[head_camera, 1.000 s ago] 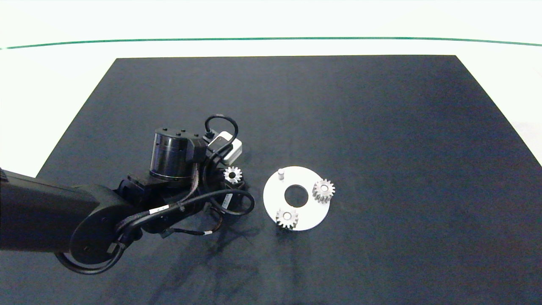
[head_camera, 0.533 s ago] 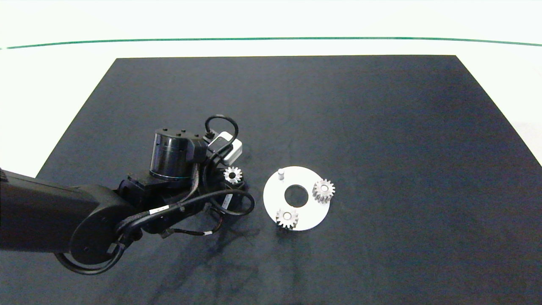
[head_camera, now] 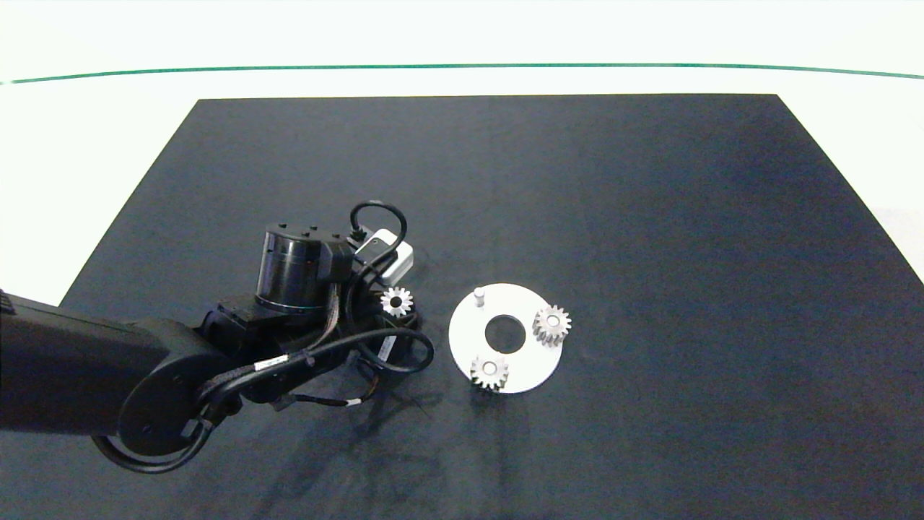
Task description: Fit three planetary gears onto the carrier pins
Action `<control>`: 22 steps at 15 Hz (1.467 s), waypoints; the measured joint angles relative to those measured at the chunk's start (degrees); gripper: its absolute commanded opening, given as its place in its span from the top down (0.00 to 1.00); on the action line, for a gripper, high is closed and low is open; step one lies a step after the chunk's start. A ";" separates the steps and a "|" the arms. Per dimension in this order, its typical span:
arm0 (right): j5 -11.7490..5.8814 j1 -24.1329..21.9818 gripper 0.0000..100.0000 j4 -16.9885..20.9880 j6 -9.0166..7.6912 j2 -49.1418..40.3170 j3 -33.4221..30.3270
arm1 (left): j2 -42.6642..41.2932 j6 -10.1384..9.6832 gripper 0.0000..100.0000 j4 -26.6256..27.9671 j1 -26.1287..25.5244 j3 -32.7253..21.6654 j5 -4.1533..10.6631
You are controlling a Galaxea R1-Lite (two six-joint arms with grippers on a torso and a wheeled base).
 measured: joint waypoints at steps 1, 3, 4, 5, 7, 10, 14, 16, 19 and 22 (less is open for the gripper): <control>0.00 0.00 0.00 0.09 0.01 -0.05 0.00 | -0.02 -0.09 1.00 0.11 -0.02 -0.13 0.00; 0.00 0.00 0.00 0.11 0.00 -0.09 0.02 | -0.28 -0.24 1.00 0.30 -0.22 -0.49 -0.01; 0.00 0.00 0.00 0.11 0.00 -0.06 0.00 | -0.49 -0.26 1.00 0.37 -0.50 -0.73 -0.01; 0.00 -0.02 0.00 0.11 0.01 -0.09 0.02 | -0.72 -0.26 1.00 0.39 -0.72 -1.04 -0.01; 0.00 0.00 0.00 0.11 0.00 -0.09 0.00 | -0.99 -0.28 1.00 0.39 -0.88 -1.40 -0.01; 0.00 0.00 0.00 0.05 0.00 -0.05 -0.06 | -1.16 -0.28 1.00 0.37 -0.96 -1.54 0.02; 0.00 0.00 0.00 0.02 0.00 -0.09 -0.13 | -1.10 -0.28 1.00 0.26 -1.00 -1.46 0.00; -0.01 0.00 0.00 0.02 0.01 -0.09 -0.15 | -0.94 -0.33 1.00 0.17 -0.96 -1.32 -0.04; -0.01 0.00 0.00 0.02 0.01 -0.16 -0.26 | -0.72 -0.35 1.00 0.09 -0.91 -1.27 -0.15; 0.00 0.00 0.00 0.02 0.00 -0.16 -0.37 | -0.61 -0.61 1.00 0.09 -0.88 -1.18 -0.22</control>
